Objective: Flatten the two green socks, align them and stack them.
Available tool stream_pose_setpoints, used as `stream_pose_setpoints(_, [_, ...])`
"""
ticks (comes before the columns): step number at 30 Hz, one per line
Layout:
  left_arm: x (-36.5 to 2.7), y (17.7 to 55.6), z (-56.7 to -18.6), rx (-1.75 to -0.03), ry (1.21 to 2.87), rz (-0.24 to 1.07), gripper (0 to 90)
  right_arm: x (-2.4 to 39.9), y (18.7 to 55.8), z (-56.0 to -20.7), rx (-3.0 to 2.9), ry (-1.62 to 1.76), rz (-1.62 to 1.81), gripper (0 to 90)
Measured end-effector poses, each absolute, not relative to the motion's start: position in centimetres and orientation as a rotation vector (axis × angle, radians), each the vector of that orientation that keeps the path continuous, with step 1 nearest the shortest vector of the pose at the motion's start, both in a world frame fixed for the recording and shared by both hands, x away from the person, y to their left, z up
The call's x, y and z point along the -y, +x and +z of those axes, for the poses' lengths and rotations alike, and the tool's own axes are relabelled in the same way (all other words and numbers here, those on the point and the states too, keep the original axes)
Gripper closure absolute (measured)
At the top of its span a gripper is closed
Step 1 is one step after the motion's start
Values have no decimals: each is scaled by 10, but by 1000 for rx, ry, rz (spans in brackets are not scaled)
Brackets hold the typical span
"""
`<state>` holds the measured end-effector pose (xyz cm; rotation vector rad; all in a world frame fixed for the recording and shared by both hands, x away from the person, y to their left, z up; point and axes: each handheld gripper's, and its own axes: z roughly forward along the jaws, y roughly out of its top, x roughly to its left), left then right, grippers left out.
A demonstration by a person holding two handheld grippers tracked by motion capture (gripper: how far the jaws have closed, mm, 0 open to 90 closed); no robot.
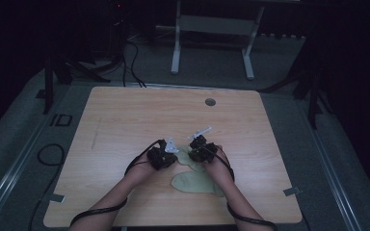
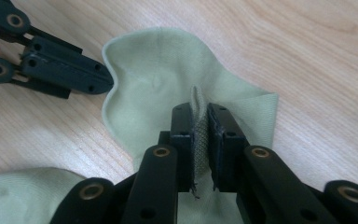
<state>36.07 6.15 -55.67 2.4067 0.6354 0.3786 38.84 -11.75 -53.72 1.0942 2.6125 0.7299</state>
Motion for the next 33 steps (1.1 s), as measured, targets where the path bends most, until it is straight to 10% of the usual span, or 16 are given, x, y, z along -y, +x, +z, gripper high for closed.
stream_pose_setpoints(33, [-44, 378, -554, -619, 2433, 364, 896, 150, 401, -501, -2554, 1140, 793, 819])
